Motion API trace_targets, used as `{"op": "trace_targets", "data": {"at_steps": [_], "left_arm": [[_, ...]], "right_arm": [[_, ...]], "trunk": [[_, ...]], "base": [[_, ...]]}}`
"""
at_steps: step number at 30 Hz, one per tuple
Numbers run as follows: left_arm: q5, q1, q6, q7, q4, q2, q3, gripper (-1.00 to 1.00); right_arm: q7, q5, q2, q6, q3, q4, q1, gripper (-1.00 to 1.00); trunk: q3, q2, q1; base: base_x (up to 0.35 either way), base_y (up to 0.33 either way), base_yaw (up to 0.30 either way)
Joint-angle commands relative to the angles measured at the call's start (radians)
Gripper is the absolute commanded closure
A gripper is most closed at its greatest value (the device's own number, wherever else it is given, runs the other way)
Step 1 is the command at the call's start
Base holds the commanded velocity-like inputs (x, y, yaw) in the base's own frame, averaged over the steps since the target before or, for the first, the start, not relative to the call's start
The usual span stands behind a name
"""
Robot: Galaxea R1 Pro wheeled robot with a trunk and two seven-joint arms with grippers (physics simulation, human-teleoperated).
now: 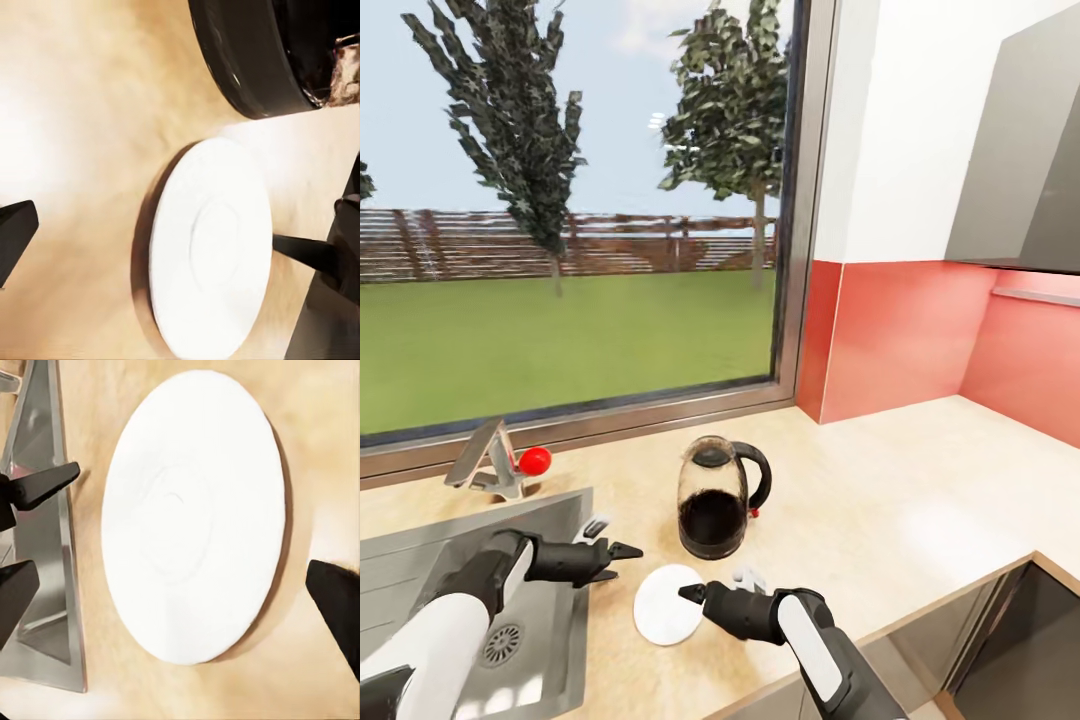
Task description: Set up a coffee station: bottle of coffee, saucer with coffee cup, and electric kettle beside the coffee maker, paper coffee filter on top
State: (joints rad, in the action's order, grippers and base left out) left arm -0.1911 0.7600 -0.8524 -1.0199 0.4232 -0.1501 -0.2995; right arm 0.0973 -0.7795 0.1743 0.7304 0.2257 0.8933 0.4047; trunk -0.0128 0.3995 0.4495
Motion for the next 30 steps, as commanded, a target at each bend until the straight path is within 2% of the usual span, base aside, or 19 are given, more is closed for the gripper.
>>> {"op": "trace_targets", "data": {"at_steps": [1,6,24,30], "left_arm": [[-0.011,0.0,-0.006,-0.006,-0.004,0.005,-0.008,-1.0],[-0.011,-0.004,-0.005,0.004,-0.021,0.024,-0.007,-1.0],[-0.001,-0.01,-0.005,0.006,-0.051,0.031,-0.01,-1.0],[-0.002,-0.011,-0.005,0.005,-0.057,0.05,-0.012,-1.0]], "right_arm": [[0.001,0.014,0.0,0.006,0.0,-0.006,0.0,-1.0],[0.001,0.014,0.0,0.006,0.0,-0.021,0.0,-1.0],[0.002,0.014,0.0,0.006,0.0,-0.025,0.0,-1.0],[0.002,0.014,0.0,0.006,0.0,-0.025,0.0,-1.0]], "trunk": [[0.001,0.001,0.001],[0.001,0.001,0.001],[0.001,0.001,0.001],[0.001,0.001,0.001]], "base": [[0.028,0.005,0.0],[0.011,0.002,0.0],[0.001,0.0,0.0],[0.0,0.0,0.0]]}}
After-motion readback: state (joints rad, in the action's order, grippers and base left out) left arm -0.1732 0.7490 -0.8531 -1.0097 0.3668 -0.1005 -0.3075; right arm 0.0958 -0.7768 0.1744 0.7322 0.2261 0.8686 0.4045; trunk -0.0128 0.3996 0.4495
